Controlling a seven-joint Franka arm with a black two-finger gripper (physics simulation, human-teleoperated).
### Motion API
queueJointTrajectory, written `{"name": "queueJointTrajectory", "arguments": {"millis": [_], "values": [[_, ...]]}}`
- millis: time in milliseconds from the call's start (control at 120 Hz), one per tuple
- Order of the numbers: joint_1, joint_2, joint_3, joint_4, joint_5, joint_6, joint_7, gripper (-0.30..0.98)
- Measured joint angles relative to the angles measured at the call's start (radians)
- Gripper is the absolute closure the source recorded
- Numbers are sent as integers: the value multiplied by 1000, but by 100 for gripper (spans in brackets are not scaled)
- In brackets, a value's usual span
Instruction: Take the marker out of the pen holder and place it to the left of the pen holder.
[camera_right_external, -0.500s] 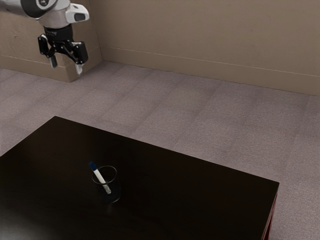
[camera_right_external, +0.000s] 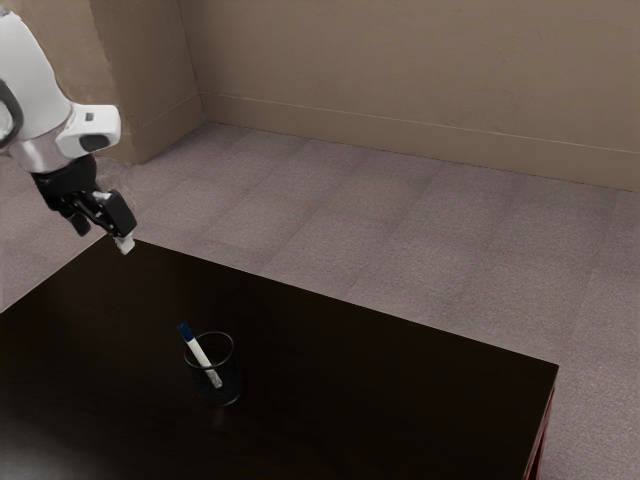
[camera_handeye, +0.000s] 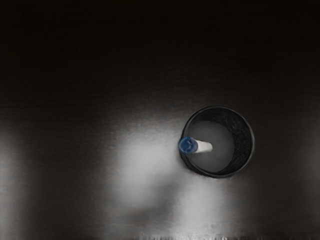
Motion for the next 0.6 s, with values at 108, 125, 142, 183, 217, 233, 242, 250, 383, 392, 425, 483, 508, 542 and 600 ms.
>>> {"name": "queueJointTrajectory", "arguments": {"millis": [108,125,142,183,217,233,242,250,383,392,425,483,508,542,600], "values": [[39,120,4,-248,43,372,-22,0],[41,153,4,-258,47,424,-25,0],[45,187,5,-264,50,475,-29,0],[63,261,10,-264,57,587,-37,0],[88,308,10,-253,54,662,-44,0],[104,329,8,-245,49,695,-48,0],[112,340,8,-241,46,710,-50,0],[119,350,7,-238,43,725,-52,0],[194,466,4,-202,-59,897,-79,0],[197,467,4,-203,-64,904,-81,0],[207,454,5,-210,-83,930,-86,0],[235,376,5,-270,-106,959,-97,0],[255,345,5,-302,-113,967,-101,0],[272,316,4,-334,-120,973,-108,0],[284,290,3,-358,-129,975,-121,0]]}}
